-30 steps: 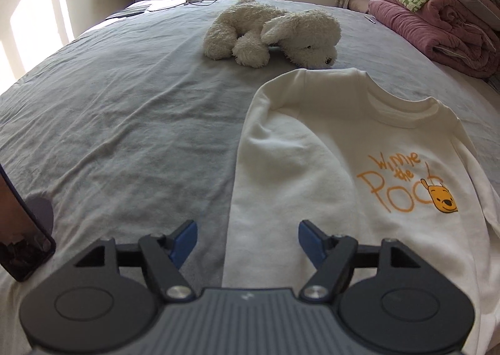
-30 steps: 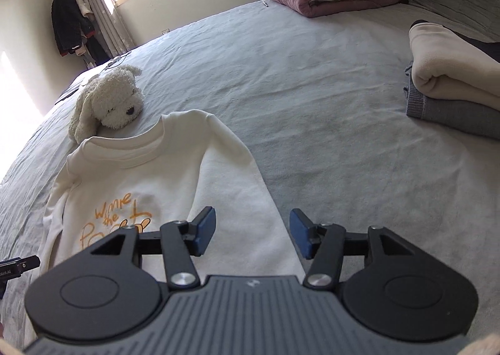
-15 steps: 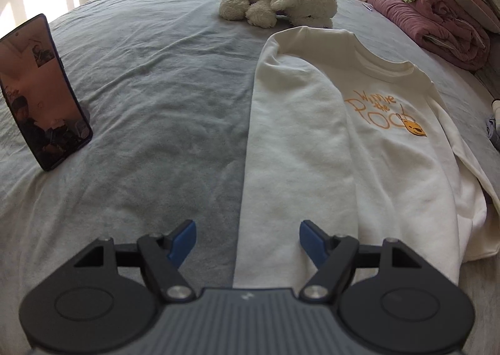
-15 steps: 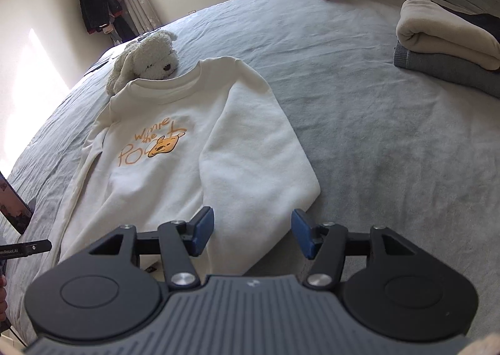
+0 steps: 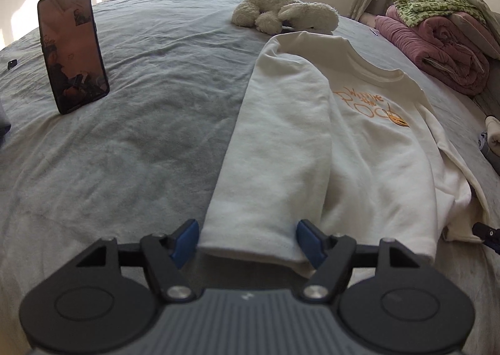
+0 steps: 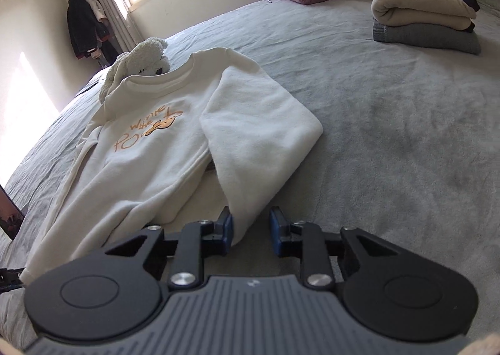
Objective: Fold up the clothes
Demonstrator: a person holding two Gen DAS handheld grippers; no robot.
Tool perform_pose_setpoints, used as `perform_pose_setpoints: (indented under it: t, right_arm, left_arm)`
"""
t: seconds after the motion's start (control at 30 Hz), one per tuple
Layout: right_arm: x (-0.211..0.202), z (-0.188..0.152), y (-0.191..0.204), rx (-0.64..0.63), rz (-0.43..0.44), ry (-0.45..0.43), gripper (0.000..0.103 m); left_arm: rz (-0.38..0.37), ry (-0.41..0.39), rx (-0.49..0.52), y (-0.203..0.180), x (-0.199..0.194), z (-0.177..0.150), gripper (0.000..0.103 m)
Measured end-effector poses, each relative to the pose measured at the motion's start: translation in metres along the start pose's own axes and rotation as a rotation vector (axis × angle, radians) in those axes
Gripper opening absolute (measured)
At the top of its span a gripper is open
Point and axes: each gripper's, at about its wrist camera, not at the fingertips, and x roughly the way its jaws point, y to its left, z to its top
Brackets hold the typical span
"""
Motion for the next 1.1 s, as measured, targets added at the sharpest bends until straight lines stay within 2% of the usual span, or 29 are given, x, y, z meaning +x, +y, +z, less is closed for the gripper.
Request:
perform_pose_setpoints:
  t: [0.03,0.1,0.13,0.17,0.37,0.43,0.6,0.67,0.83,0.87,0.9,0.93,1.1]
  right_arm:
    - [-0.001,-0.002,0.000,0.000,-0.008,-0.018,0.011]
    - [-0.002,-0.005,-0.001,0.000,-0.023,-0.054,0.008]
    - [-0.003,-0.007,-0.001,-0.005,-0.035,-0.072,0.008]
    - [-0.005,-0.004,-0.001,-0.031,-0.064,-0.091,0.007]
    - [-0.019,0.017,-0.028,-0.112,-0.207,-0.174,0.005]
    - [-0.020,0.026,-0.043,-0.137,-0.260,-0.188,0.004]
    - [-0.019,0.047,-0.073,-0.206,-0.388,-0.247,0.004]
    - [-0.015,0.051,-0.078,-0.240,-0.409,-0.259,0.005]
    - [-0.014,0.046,-0.079,-0.197,-0.378,-0.246,0.025]
    - [-0.015,0.044,-0.078,-0.181,-0.366,-0.242,0.031]
    - [-0.018,0.041,-0.077,-0.167,-0.351,-0.247,0.046]
    - [-0.021,0.037,-0.075,-0.153,-0.336,-0.253,0.053]
    - [-0.036,0.023,-0.068,-0.107,-0.267,-0.254,0.053]
  left_arm:
    - [0.019,-0.026,-0.001,-0.002,0.000,-0.004,0.057]
    - [0.027,-0.062,0.014,-0.004,0.000,-0.006,0.043]
    - [0.028,-0.076,0.027,-0.006,0.000,-0.006,0.032]
    - [0.033,-0.089,0.042,-0.007,-0.002,-0.005,0.027]
    - [0.044,-0.139,0.023,0.007,-0.011,0.007,0.023]
    - [0.055,-0.150,0.013,0.016,-0.014,0.011,0.018]
    - [0.138,-0.167,0.009,0.039,-0.012,0.022,0.018]
    - [0.173,-0.165,-0.002,0.049,-0.008,0.027,0.018]
    - [0.266,-0.159,-0.049,0.068,0.005,0.044,0.025]
    - [0.269,-0.153,-0.075,0.072,0.006,0.047,0.031]
    - [0.251,-0.150,-0.100,0.076,0.005,0.047,0.036]
    - [0.231,-0.147,-0.121,0.078,0.003,0.047,0.044]
    - [0.111,-0.122,-0.128,0.073,-0.006,0.039,0.045]
